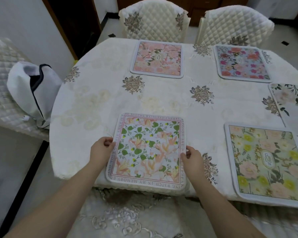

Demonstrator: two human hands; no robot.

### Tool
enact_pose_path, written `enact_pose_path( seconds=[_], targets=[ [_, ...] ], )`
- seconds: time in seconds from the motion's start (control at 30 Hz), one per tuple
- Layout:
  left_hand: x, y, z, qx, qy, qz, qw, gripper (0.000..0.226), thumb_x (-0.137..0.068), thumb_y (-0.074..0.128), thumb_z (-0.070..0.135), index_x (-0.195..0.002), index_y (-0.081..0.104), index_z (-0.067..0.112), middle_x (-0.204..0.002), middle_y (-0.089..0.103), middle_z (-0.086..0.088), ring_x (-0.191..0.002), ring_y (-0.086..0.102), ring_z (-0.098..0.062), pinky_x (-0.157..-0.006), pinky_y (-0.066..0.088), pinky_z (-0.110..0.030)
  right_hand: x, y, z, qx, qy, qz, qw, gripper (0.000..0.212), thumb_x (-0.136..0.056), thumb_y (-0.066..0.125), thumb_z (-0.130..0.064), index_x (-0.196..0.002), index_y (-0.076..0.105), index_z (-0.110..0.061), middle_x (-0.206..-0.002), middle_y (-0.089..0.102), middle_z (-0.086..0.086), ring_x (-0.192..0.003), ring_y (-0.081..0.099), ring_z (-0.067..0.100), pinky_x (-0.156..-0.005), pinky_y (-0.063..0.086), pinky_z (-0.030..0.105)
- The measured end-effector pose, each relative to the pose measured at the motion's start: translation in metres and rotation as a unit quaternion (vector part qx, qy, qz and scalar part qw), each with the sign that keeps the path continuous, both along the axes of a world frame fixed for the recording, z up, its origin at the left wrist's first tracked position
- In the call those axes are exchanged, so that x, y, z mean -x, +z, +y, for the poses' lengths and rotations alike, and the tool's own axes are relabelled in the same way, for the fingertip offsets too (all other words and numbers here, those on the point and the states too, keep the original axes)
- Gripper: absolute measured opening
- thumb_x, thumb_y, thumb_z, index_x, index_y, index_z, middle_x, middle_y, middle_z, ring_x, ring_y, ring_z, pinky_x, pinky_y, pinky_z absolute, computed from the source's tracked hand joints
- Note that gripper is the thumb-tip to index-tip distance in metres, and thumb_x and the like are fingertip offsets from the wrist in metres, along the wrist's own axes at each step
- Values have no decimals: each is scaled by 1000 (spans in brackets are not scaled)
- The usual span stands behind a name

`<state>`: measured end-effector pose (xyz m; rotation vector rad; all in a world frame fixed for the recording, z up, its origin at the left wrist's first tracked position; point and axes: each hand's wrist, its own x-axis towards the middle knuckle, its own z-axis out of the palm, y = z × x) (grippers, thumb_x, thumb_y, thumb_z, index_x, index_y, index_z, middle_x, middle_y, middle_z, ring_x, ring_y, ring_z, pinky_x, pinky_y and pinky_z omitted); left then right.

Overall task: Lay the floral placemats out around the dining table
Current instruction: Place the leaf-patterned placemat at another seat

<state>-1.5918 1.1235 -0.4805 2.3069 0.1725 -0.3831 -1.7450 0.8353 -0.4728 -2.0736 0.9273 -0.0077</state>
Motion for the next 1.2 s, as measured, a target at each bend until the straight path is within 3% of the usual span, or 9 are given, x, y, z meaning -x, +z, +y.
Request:
enact_pose_path(
  seconds=[0.13, 0.3, 0.47, 0.6, 0.77, 0.9, 1.0, 1.07, 1.2],
  targets=[
    [2, 1, 0, -13, -9, -13, 1000, 20, -92, 66, 28, -107, 66, 15, -85, 66, 6, -76, 60, -10, -66, 43, -25, 2, 2, -2, 15, 8, 9, 1000, 12, -95, 57, -12, -100, 64, -20, -83, 66, -4, -69, 61, 9, -53, 39, 19],
    [5, 1, -3, -10, -3, -26, 1000, 20, -92, 66, 25, -108, 65, 13, -86, 63, 4, -77, 58, -12, -70, 41, -24, 1, -9, -5, 33, 12, 8, 999, 17, -93, 59, -16, -107, 68, -17, -89, 67, 2, -75, 65, 17, -70, 58, 40],
    [6, -4, -5, -27, -12, -64, 998, 23, -92, 65, 21, -113, 64, 11, -91, 64, 1, -75, 58, -10, -73, 49, -30, 1, -18, -3, 31, -10, 4, 999, 29, -93, 59, -17, -122, 61, -19, -108, 59, 5, -87, 62, 18, -81, 57, 44],
    [6, 0, -22, -35, -31, -128, 991, 34, -93, 57, 19, -126, 57, 14, -112, 57, -9, -101, 55, -24, -90, 47, -41, -8, -7, 9, 85, -35, -33, 995, 45, -97, 51, -15, -141, 43, -17, -130, 44, 7, -114, 47, 22, -95, 45, 39],
    [-2, 4, -65, -73, -199, -239, 948, 37, -98, 46, 14, -133, 55, 7, -133, 57, -12, -125, 50, -29, -106, 37, -41, -57, 1, 28, 116, 94, -76, 986, 45, -102, 39, -22, -147, 37, -17, -147, 41, 4, -136, 35, 20, -113, 30, 41],
    [-14, -12, -92, -85, -305, -277, 907, 48, -96, 36, 19, -140, 51, 9, -145, 51, -9, -139, 40, -25, -116, 25, -40, -95, -22, 44, 196, 231, -46, 952, 58, -99, 36, -8, -154, 20, -15, -162, 20, 4, -149, 12, 20, -120, 17, 45],
    [-25, -29, -102, -144, -369, -251, 883, 54, -100, 25, 30, -149, 38, 12, -155, 39, -7, -146, 28, -19, -120, 15, -37, -112, -40, 46, 215, 282, -8, 935, 57, -102, 28, -16, -156, 11, -17, -164, 7, 0, -151, 0, 16, -123, 5, 39],
    [-28, -39, -102, -192, -374, -211, 883, 61, -101, 12, 43, -155, 21, 18, -162, 21, 0, -149, 12, -12, -122, 4, -35, -115, -46, 42, 250, 288, 4, 924, 55, -103, 21, -28, -156, 13, -17, -164, 9, -1, -151, 2, 15, -122, -2, 34],
    [-34, -49, -89, -251, -382, -188, 870, 65, -97, 6, 56, -157, 2, 30, -164, -2, 6, -151, -4, -11, -123, 0, -39, -110, -50, 22, 287, 298, 27, 910, 60, -100, 13, -41, -156, 13, -23, -164, 8, -3, -150, 1, 13, -121, -4, 37]
  ],
)
